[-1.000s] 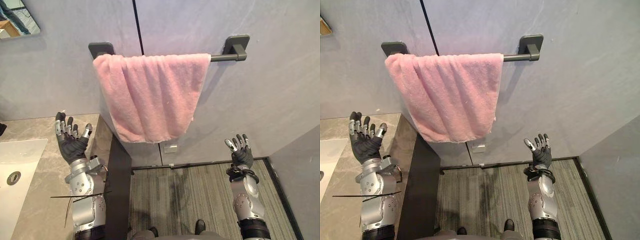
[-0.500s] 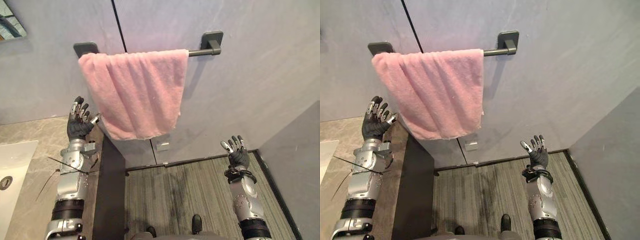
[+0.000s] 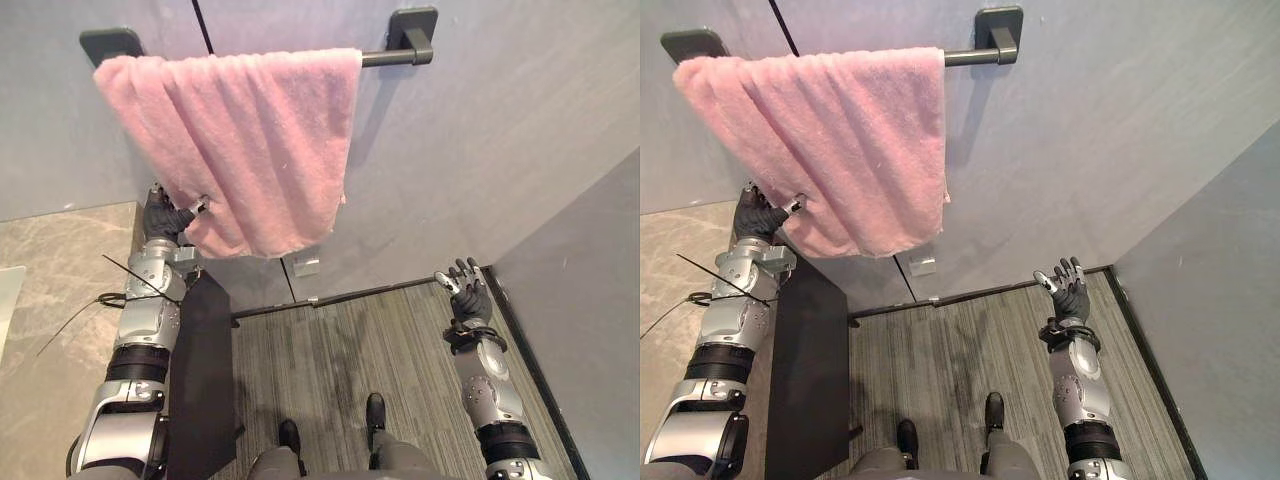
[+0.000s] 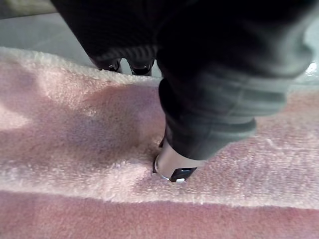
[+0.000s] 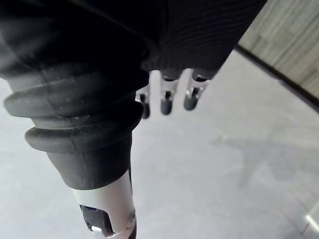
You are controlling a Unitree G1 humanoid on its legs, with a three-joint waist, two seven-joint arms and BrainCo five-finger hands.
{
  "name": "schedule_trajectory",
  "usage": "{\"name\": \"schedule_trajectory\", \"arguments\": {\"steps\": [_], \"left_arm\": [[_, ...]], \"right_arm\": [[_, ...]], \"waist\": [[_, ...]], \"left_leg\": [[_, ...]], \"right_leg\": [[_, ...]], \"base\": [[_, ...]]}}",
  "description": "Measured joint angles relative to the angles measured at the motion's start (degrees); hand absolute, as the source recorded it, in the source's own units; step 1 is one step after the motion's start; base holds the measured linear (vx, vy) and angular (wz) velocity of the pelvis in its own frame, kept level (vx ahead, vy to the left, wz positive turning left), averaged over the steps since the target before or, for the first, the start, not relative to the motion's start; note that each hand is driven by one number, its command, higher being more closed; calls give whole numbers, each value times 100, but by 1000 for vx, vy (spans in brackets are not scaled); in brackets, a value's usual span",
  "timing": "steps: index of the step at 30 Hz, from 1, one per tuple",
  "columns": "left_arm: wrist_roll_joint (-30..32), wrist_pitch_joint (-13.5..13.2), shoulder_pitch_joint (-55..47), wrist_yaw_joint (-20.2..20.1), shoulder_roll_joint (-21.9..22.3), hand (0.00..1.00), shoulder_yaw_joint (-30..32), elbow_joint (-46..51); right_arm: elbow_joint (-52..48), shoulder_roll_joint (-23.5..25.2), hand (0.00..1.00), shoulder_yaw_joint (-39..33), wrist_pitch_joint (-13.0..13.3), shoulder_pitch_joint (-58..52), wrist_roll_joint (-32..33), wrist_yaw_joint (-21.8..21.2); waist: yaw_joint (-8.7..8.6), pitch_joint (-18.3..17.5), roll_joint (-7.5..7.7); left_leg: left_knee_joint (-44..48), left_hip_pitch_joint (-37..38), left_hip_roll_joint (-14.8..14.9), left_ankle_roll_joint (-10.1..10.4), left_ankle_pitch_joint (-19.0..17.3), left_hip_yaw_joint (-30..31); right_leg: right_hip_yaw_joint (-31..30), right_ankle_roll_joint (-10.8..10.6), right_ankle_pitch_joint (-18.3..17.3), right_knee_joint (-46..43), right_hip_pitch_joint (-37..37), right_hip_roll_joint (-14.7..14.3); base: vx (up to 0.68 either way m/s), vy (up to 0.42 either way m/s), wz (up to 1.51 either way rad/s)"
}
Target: Organize washtable
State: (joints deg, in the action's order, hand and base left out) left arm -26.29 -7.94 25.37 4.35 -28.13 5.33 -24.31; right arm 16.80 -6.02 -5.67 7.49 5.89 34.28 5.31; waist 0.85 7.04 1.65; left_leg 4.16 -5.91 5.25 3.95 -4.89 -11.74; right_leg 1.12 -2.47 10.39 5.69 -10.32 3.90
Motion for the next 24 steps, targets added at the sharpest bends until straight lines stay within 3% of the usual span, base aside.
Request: {"name": "schedule_trajectory", "arguments": {"steps": [13,24], "left_arm": [[117,45,403,206,76,100,233,-114],[-34,50,504,213,111,100,208,-285]], "right_arm": [[-317,-110,0,202,-5,424,-7,-15],[-518,-1068,0,1248,6,3396,169,-20]], "waist": [[-25,198,91],[45,237,92]], "left_leg": [[1,-3,-21,-2,-1,-126],[21,77,-1,-1,1,-83]], "right_leg": [[-136,-28,63,1,-77,12],[-120,-30,93,5,40,5]], "base": [[-5,-2,-5],[-18,-5,2]]}}
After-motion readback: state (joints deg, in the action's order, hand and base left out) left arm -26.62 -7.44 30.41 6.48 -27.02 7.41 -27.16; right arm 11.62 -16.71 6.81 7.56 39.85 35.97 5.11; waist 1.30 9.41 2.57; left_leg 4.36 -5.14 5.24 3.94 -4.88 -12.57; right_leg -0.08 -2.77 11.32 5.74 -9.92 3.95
